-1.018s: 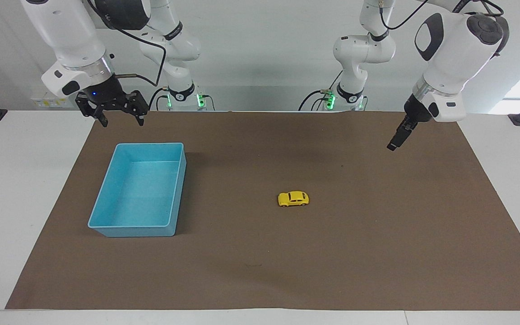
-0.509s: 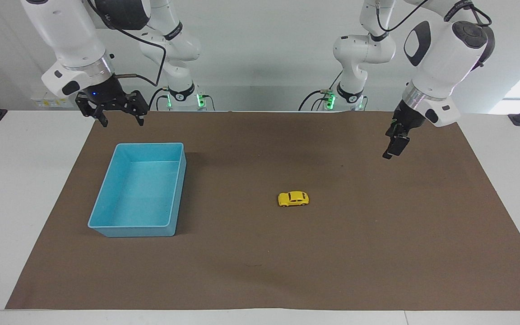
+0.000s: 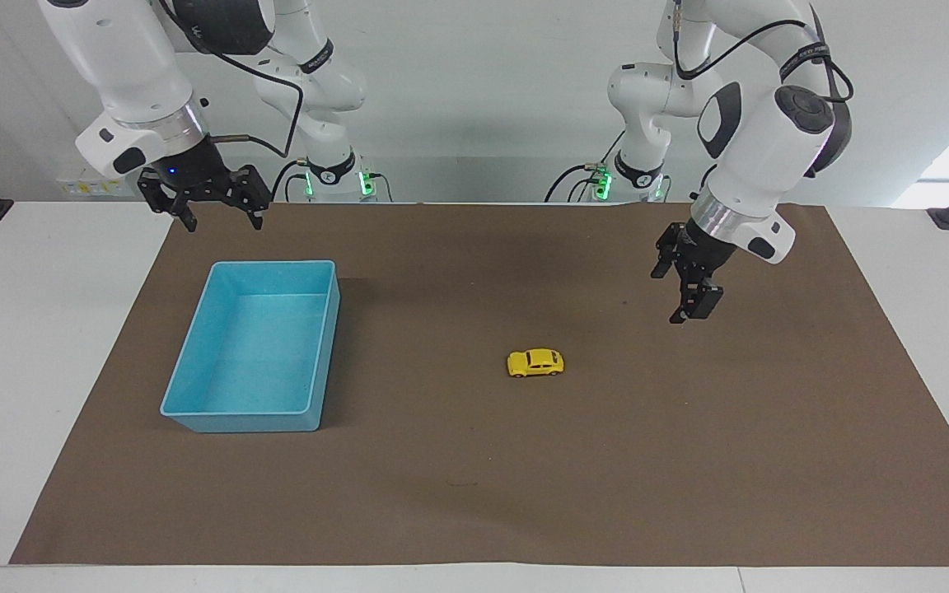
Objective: Wind up and store yellow beetle car
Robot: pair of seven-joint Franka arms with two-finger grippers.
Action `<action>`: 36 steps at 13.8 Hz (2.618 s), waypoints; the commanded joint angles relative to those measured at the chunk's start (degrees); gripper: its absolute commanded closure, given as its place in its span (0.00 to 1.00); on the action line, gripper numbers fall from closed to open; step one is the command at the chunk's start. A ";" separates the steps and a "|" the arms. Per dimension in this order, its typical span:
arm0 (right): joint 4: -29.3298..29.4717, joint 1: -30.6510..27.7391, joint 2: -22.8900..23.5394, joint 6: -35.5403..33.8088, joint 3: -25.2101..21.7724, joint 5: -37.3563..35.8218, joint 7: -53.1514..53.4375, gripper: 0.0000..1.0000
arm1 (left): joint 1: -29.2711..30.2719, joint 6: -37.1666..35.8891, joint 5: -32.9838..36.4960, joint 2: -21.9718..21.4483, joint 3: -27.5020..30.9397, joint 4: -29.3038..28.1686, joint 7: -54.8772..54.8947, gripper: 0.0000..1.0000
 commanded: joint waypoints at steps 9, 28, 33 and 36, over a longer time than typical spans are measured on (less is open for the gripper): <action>-0.20 -0.56 -0.24 -0.21 0.22 0.81 -1.05 0.00 | -13.05 18.60 -3.50 12.86 0.65 -2.91 -16.33 0.00; -0.20 -0.56 -0.24 -0.21 0.22 0.81 -1.05 0.00 | -18.07 26.00 -4.38 17.00 0.74 -6.34 -11.77 0.94; -0.12 -0.56 -0.24 -0.21 0.22 0.81 -1.05 0.00 | -17.20 25.65 -4.38 16.91 0.74 -6.61 -9.47 0.94; -0.20 -0.56 -0.24 -0.21 0.22 0.81 -1.05 0.00 | -16.84 24.95 -4.38 16.82 0.92 -6.70 -9.39 0.92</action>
